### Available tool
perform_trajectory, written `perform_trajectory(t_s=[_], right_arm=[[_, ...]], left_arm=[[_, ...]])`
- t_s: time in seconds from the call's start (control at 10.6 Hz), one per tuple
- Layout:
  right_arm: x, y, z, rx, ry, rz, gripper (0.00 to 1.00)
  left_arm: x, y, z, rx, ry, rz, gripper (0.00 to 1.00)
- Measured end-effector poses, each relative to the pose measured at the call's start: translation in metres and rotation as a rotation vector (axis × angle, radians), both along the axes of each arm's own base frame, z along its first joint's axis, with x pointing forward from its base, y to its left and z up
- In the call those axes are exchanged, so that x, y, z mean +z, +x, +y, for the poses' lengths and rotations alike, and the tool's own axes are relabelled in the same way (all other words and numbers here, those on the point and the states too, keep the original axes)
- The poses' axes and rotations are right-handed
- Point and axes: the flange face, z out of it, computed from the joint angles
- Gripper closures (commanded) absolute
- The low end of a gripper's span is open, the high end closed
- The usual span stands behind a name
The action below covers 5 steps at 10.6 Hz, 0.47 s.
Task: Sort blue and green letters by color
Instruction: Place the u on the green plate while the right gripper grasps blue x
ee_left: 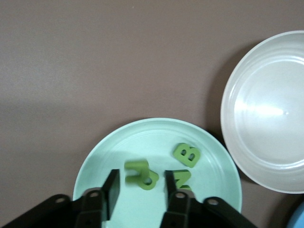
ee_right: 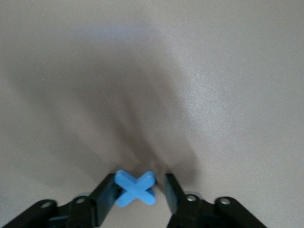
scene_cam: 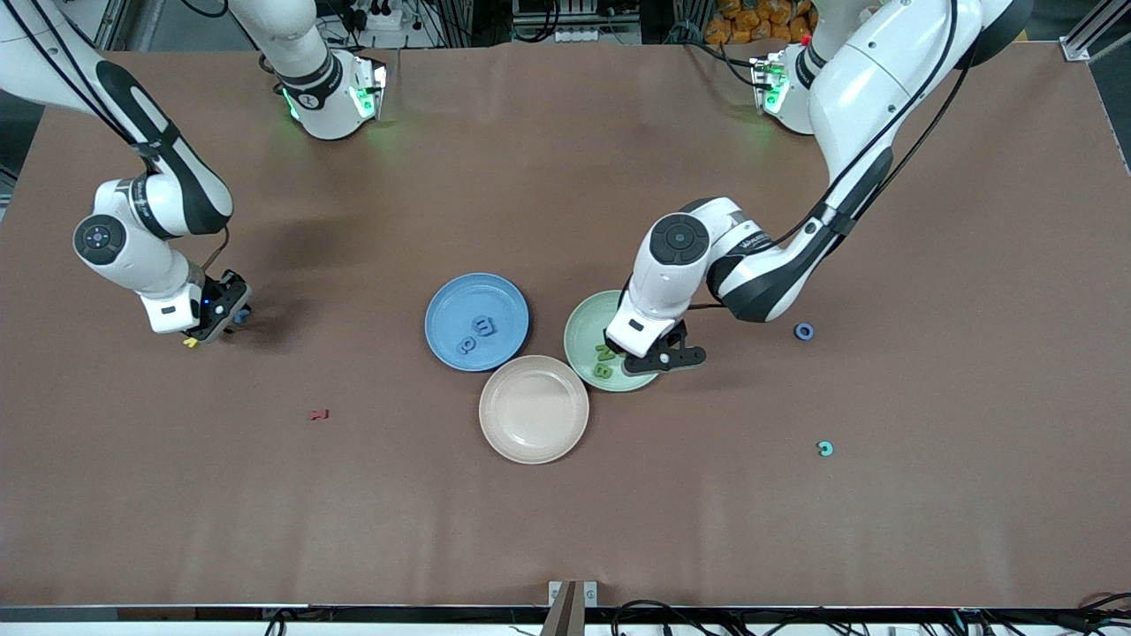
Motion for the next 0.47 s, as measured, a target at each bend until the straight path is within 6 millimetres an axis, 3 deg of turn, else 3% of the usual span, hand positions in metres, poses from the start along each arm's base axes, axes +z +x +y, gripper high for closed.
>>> perform_trajectory(t_s=[0.28,0.47], right_arm=[[0.004,0.001,-0.002,-0.002,-0.006,-0.006,1.00],[0.006,0.004,-0.003,-0.004,-0.007,-0.012,1.00]], left_arm=[[0.018,0.005,-0.002,0.028,0.016,-0.012,0.00],[0.061,0.016,0.009,0.053,0.048,-0.062,0.00]])
